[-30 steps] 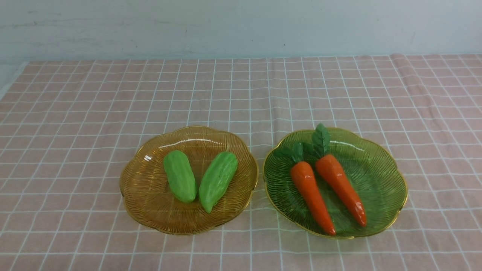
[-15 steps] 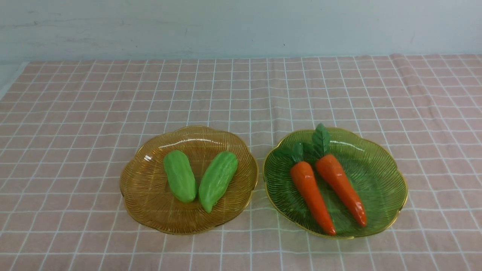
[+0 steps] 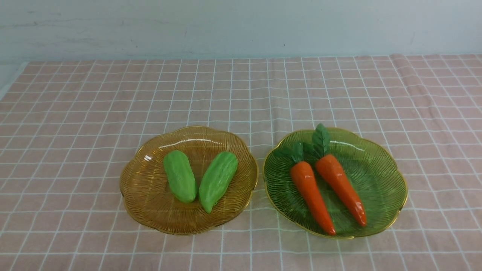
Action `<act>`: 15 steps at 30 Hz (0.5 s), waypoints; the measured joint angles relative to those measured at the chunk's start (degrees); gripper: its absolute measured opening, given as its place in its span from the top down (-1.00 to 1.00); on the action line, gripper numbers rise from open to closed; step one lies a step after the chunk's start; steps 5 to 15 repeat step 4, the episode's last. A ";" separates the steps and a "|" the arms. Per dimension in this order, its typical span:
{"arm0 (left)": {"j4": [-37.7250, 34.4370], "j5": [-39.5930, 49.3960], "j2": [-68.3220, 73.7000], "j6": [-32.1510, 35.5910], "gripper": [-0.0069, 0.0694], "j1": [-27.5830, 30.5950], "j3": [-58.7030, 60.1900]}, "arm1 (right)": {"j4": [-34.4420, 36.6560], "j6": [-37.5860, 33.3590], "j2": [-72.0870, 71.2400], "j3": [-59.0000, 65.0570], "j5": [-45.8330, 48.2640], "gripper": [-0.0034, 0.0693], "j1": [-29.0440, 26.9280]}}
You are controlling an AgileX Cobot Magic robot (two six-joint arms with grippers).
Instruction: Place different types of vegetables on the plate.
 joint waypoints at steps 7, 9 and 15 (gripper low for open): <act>0.00 0.00 0.00 0.00 0.83 0.00 0.00 | 0.00 0.00 0.00 0.00 0.00 0.95 0.00; 0.00 0.00 0.00 0.00 0.83 0.00 0.00 | 0.00 0.00 0.00 0.00 0.00 0.95 0.00; 0.00 0.00 0.00 0.00 0.83 0.00 0.00 | 0.00 0.00 0.00 0.00 0.00 0.95 0.00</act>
